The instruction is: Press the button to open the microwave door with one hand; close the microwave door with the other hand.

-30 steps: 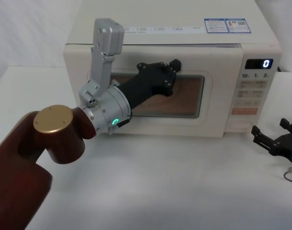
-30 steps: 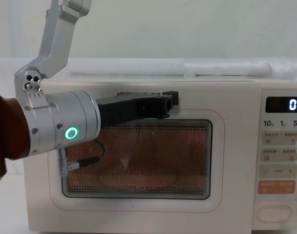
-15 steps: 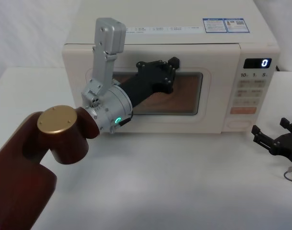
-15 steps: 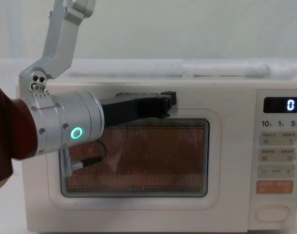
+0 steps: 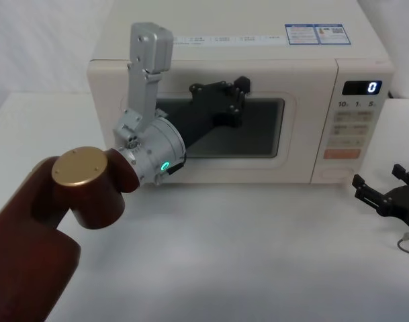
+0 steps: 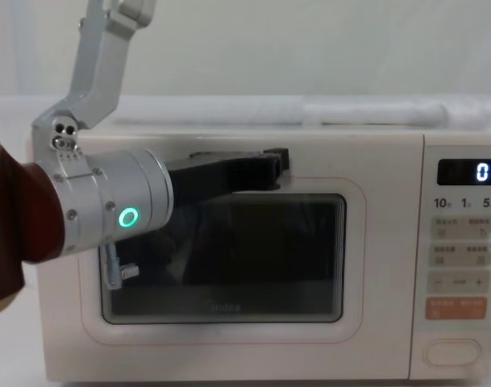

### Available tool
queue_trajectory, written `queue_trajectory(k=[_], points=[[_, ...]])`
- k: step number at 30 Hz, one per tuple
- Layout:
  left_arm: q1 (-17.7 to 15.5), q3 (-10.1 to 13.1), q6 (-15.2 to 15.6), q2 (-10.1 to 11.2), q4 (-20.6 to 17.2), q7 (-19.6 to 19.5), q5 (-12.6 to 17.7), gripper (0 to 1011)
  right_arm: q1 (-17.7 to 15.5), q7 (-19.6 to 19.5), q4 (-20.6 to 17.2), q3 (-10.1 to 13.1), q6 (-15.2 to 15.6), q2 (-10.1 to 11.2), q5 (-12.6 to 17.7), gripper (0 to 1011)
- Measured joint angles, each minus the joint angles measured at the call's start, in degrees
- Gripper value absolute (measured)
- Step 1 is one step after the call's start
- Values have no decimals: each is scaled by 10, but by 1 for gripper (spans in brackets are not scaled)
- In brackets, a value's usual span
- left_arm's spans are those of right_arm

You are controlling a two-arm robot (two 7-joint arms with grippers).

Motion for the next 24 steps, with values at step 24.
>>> queue_trajectory(k=[24], points=[[189,-90,-37,56,-143,84,-16,0,0,0,0,0,0,0,0,1002]])
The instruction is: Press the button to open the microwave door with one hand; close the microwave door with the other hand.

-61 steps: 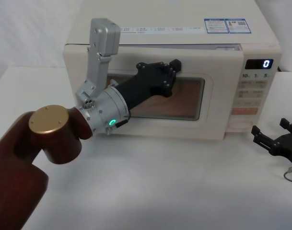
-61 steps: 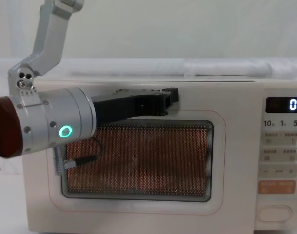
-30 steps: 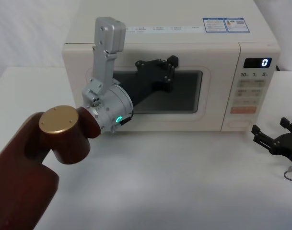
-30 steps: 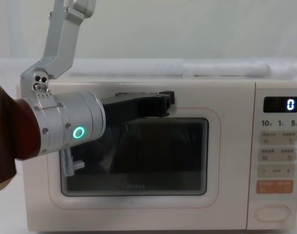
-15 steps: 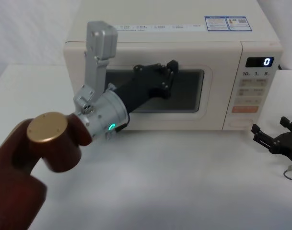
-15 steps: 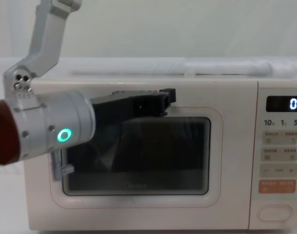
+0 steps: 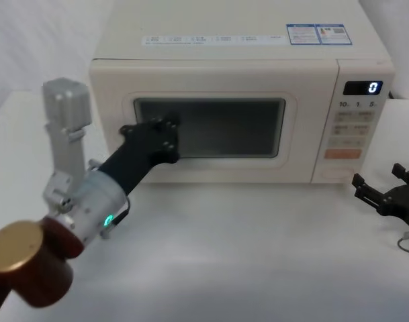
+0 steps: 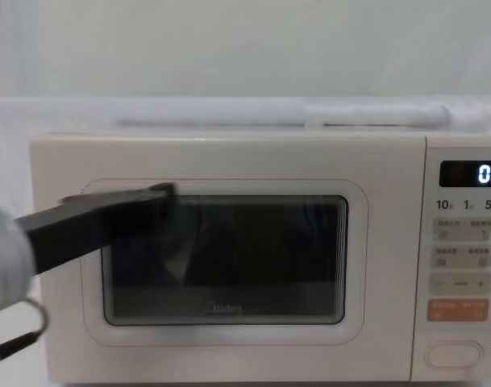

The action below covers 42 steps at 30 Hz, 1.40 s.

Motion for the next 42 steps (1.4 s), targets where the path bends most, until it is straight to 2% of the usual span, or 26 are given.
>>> queue_trajectory(k=[5,11,15,23,28,35,42], points=[[49,-39,-16,-3,-21,38,12,0,0,0,0,0,0,0,0,1002],[93,-81,-35,-10,-36,71,25,0,0,0,0,0,0,0,0,1002],[109,-101,-41,-13,-40,84,29,0,0,0,0,0,0,0,0,1002],[146,-155,-57,-24,-34,105,34,0,0,0,0,0,0,0,0,1002],[158,-175,-63,-32,-20,107,34,0,0,0,0,0,0,0,0,1002],[163,-182,-67,-41,1,103,43,0,0,0,0,0,0,0,0,1002],[165,-190,-78,-55,20,109,64,0,0,0,0,0,0,0,0,1002]])
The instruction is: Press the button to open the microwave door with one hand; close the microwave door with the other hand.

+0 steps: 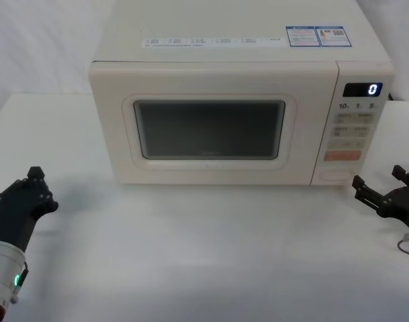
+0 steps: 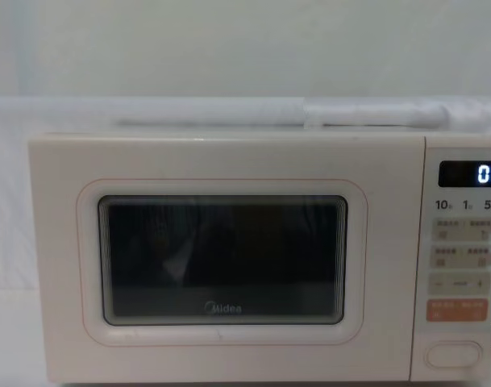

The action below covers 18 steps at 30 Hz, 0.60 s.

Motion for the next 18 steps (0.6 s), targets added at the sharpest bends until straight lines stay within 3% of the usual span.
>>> queue_trajectory(k=[12,18], points=[[0,3,-6,-6,16,-2,47,0,0,0,0,0,0,0,0,1002],[-1,1,-5,-11,18,-13,51,0,0,0,0,0,0,0,0,1002]])
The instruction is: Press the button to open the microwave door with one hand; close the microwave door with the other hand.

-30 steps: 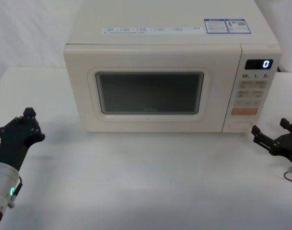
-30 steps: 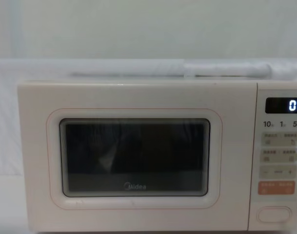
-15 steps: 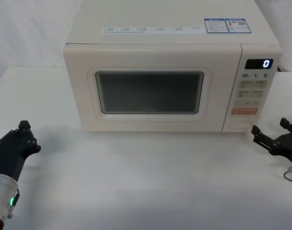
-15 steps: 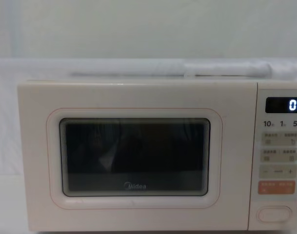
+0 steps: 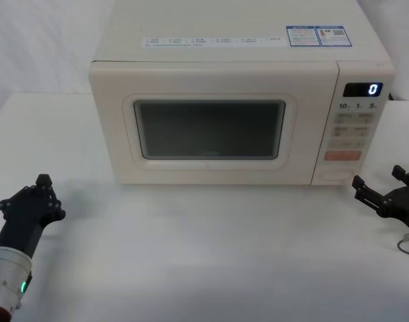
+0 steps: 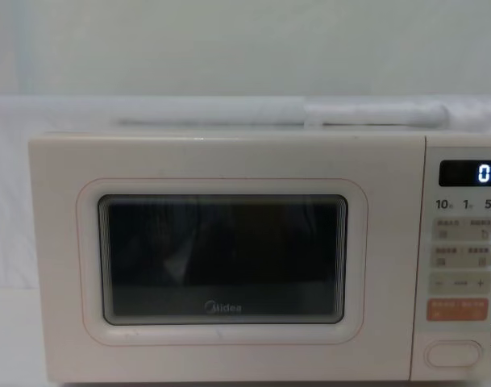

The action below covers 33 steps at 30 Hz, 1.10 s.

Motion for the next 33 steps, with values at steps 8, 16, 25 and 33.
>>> queue_trajectory(k=[8,16,25,33], points=[[-2,-2,3,-4,4,-14,15,0,0,0,0,0,0,0,0,1002],[-4,-4,10,-11,6,-16,33,0,0,0,0,0,0,0,0,1002],[-3,-10,13,-22,3,-12,42,0,0,0,0,0,0,0,0,1002],[-3,-8,13,-20,3,-12,40,0,0,0,0,0,0,0,0,1002]])
